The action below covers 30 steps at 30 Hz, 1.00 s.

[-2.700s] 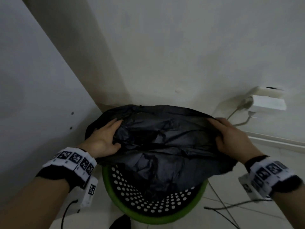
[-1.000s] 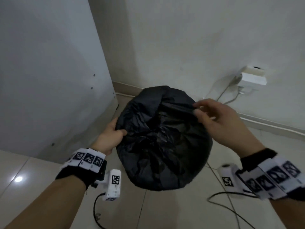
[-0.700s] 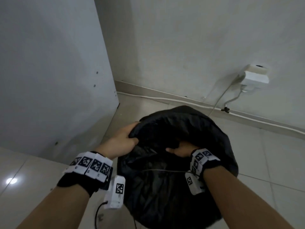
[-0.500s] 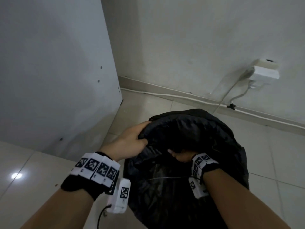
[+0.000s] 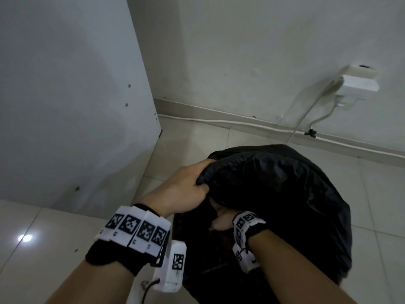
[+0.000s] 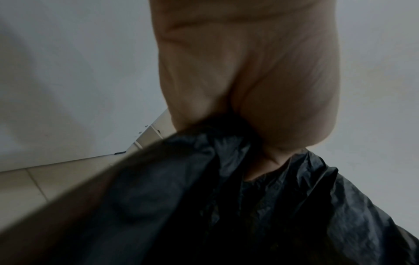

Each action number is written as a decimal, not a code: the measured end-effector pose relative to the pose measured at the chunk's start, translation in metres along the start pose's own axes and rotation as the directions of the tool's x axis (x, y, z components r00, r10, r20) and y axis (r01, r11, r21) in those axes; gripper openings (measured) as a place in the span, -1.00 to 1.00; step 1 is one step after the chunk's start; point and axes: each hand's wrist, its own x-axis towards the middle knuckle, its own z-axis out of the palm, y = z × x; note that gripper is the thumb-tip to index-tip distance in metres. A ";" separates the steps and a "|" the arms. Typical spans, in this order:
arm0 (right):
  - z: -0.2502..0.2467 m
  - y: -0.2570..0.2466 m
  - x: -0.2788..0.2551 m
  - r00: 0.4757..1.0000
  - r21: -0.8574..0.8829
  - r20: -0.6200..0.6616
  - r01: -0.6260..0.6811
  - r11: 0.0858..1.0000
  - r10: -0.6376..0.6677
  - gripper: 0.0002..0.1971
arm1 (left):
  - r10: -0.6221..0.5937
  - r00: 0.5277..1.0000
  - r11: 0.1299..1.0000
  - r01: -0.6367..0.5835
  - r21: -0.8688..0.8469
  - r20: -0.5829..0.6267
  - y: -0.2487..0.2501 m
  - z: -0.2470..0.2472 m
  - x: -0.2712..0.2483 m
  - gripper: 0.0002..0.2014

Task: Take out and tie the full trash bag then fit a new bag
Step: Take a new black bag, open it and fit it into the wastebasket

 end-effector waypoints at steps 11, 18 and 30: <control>-0.098 0.006 -0.072 0.966 0.024 -0.257 0.046 0.999 -0.038 -0.46 | -0.003 1.000 1.000 0.002 -0.015 -0.018 0.008 0.001 0.011 -0.44; -0.086 0.009 -0.058 0.947 0.016 -0.321 0.029 0.999 -0.023 -0.41 | -0.021 0.998 1.000 0.020 -0.009 -0.055 0.006 0.001 0.018 -0.44; -0.057 0.020 -0.016 0.980 0.051 -0.192 -0.046 0.998 0.055 -0.53 | -0.137 0.983 0.988 0.127 -0.087 -0.119 -0.008 0.000 0.018 -0.44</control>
